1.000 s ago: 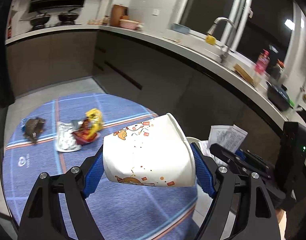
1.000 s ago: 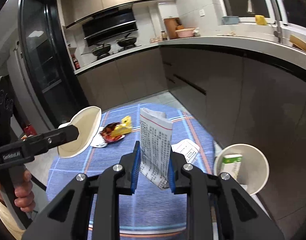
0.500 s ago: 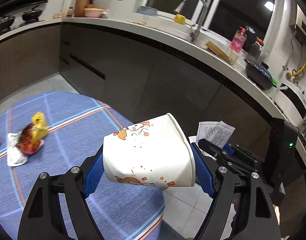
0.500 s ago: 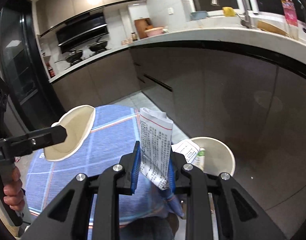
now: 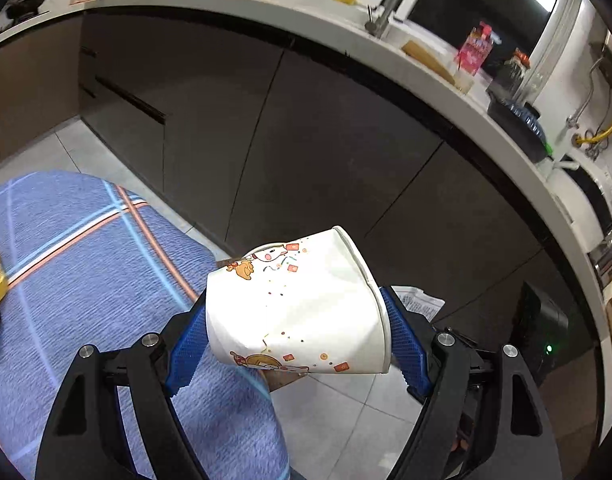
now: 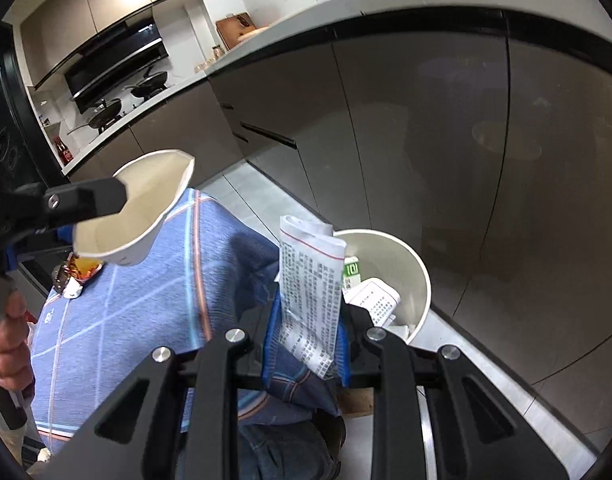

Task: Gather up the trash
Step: 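Carry the paper cup with the left tool while the right tool carries the leaflet to the bin, then open both tools to drop the cup and leaflet into the white bin, then move both tools back over the table trash, then grasp the yellow snack wrapper with the right tool and lift it, then grasp the silver and red wrappers with the left tool while the right tool holds the yellow wrapper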

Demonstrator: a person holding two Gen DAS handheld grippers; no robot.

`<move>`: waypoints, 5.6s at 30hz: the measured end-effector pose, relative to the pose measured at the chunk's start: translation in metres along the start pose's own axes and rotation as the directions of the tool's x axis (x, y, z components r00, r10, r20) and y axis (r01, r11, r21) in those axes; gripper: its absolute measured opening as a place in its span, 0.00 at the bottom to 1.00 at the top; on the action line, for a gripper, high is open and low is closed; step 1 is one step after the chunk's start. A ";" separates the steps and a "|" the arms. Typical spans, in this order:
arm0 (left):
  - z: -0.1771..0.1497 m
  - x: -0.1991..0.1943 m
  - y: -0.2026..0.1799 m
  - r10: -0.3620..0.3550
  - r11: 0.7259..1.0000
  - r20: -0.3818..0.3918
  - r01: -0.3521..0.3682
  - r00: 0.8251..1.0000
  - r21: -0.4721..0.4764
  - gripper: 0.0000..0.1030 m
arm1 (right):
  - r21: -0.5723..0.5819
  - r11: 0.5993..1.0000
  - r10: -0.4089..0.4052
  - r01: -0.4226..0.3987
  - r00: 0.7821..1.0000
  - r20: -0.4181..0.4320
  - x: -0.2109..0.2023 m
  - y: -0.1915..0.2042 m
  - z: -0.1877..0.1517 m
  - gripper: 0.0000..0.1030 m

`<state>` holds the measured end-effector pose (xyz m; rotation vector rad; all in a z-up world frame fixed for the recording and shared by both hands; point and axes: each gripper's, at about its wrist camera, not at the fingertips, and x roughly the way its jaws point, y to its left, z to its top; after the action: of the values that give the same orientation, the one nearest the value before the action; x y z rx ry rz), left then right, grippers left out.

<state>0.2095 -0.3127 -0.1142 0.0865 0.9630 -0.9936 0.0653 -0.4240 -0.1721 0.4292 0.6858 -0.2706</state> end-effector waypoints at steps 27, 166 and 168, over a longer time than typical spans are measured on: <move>0.018 0.139 -0.004 0.092 0.994 -0.171 -0.080 0.981 0.072 0.81 | -0.025 1.000 -0.002 -0.002 0.987 -0.158 0.103 -0.040 -0.008 0.35; -0.056 -0.105 0.270 0.422 0.863 -0.015 -0.406 0.907 -0.301 0.15 | -0.323 0.905 0.217 -0.277 0.954 -0.208 0.128 0.279 0.032 0.05; -0.055 -0.107 0.270 0.418 0.866 -0.012 -0.402 0.908 -0.297 0.09 | -0.318 0.906 0.221 -0.280 0.953 -0.209 0.125 0.277 0.032 0.05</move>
<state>0.3537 -0.0597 -0.1637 0.0144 0.9821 -0.4501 0.2810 -0.2081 -0.1518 0.2010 0.8172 0.1340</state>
